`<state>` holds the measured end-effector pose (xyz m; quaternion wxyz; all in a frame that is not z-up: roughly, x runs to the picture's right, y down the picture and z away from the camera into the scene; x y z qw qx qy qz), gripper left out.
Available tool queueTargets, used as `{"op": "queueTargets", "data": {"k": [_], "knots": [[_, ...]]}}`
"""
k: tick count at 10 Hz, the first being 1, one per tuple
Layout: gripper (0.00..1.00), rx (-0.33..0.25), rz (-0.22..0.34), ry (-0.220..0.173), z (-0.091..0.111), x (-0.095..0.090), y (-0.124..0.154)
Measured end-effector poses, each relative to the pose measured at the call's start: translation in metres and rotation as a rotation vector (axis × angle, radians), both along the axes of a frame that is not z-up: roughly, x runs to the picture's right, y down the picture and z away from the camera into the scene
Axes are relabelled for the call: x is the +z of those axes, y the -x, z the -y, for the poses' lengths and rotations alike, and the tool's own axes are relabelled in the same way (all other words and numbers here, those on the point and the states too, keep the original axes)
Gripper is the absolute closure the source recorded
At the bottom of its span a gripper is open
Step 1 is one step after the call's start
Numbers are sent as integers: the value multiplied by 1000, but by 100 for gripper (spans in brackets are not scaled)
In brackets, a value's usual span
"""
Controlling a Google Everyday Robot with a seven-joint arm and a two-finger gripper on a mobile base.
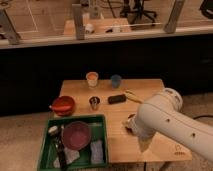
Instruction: Place towel in purple bowl
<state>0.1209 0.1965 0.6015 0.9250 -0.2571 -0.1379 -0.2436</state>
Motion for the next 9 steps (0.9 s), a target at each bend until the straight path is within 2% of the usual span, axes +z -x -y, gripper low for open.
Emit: {"op": "queueTargets", "data": {"k": [2, 4, 5, 7, 9], "knots": [[20, -5, 8, -1, 0, 0, 1], [20, -62, 89, 0, 4, 6, 19], [20, -104, 151, 13, 4, 10, 41], [20, -168, 238, 36, 1, 16, 84], [20, -223, 316, 95, -16, 26, 140]]}}
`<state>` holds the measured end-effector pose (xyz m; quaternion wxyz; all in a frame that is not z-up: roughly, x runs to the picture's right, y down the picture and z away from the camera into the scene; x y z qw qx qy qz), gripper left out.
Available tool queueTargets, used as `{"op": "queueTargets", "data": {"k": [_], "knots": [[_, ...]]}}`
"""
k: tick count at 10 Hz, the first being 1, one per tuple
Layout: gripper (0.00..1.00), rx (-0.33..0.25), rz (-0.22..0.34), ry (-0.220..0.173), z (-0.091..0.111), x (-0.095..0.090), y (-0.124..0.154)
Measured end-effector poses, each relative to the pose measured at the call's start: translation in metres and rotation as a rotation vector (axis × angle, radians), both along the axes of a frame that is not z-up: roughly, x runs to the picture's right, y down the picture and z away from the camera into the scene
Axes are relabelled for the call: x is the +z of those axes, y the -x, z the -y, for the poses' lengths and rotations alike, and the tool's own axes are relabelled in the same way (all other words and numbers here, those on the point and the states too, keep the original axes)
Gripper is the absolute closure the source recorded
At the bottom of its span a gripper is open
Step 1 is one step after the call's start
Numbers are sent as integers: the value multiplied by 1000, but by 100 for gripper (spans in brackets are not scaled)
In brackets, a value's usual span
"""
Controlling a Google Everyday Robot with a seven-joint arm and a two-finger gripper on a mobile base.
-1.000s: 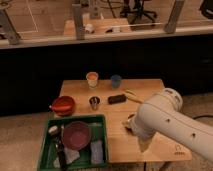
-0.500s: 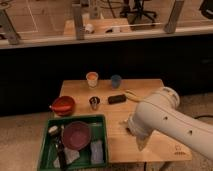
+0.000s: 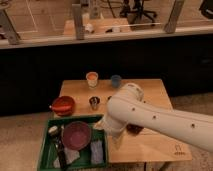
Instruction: Place towel in purple bowl
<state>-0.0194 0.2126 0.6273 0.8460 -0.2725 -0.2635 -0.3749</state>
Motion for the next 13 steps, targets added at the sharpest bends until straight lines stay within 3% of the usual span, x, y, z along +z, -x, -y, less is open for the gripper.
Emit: {"op": "queueTargets", "data": {"k": [3, 4, 6, 11, 12, 13], "knots": [[22, -29, 36, 125, -30, 17, 58], [30, -12, 34, 170, -35, 20, 70], [42, 34, 24, 225, -37, 21, 74], [42, 45, 21, 230, -36, 21, 74], [42, 79, 5, 252, -38, 23, 70], [42, 161, -30, 291, -41, 26, 61]]}}
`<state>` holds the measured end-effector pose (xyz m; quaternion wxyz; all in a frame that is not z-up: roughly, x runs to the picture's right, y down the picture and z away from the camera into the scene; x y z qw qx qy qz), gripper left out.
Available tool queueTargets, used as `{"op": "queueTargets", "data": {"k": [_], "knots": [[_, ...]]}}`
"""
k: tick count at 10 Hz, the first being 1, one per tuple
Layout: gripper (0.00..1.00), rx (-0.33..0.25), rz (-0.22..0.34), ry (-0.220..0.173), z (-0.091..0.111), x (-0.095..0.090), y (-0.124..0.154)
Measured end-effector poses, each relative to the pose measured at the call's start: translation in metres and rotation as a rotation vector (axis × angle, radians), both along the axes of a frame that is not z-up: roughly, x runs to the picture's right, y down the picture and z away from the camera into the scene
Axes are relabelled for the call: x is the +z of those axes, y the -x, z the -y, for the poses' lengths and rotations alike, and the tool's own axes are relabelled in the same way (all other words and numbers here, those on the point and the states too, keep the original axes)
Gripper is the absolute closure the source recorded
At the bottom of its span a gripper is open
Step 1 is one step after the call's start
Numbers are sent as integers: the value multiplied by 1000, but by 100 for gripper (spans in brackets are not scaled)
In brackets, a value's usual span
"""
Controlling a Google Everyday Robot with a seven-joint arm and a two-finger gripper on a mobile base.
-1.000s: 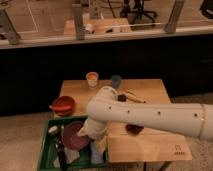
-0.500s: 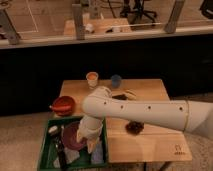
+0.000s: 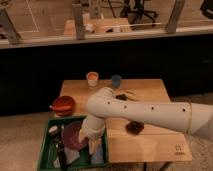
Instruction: Place towel in purple bowl
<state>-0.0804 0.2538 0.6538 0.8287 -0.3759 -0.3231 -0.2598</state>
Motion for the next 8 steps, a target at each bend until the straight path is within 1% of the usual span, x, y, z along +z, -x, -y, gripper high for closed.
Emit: {"op": "queueTargets", "data": {"k": [1, 2, 3, 4, 7, 8], "knots": [[42, 106, -65, 52, -5, 1, -11], [42, 178, -103, 76, -8, 1, -16], [42, 256, -130, 79, -11, -1, -17], [42, 284, -138, 77, -11, -2, -17], [42, 287, -137, 76, -11, -2, -15], [42, 301, -147, 67, -12, -1, -14]]}}
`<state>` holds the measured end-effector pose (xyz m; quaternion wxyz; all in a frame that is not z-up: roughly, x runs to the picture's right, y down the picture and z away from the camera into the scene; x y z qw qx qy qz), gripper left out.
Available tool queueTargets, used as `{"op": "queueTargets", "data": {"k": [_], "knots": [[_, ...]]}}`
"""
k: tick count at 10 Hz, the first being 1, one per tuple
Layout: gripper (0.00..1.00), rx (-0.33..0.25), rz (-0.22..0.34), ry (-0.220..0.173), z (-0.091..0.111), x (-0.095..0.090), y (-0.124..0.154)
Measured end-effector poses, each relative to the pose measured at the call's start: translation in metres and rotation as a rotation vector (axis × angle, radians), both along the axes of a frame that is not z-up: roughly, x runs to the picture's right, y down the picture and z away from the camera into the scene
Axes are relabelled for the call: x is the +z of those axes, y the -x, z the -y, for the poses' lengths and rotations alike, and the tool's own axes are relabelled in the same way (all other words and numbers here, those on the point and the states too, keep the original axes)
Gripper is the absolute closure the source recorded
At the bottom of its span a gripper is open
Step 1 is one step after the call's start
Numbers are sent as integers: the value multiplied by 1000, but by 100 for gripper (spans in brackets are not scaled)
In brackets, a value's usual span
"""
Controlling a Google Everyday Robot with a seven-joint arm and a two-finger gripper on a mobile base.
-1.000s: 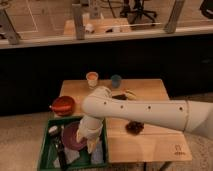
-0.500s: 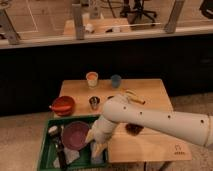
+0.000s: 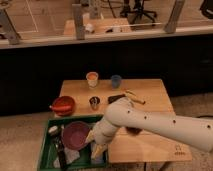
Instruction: Place towel in purple bowl
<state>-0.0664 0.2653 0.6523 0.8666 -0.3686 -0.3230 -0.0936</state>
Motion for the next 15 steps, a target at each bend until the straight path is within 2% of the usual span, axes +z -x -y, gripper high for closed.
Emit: {"op": "queueTargets", "data": {"k": [2, 3, 6, 8, 12, 15], "knots": [[42, 72, -42, -29, -5, 8, 4], [42, 110, -62, -25, -10, 14, 5], [42, 161, -86, -15, -18, 27, 8], [42, 166, -79, 5, -24, 34, 14], [42, 140, -15, 39, -33, 43, 22], [42, 150, 27, 27, -31, 35, 20]]}}
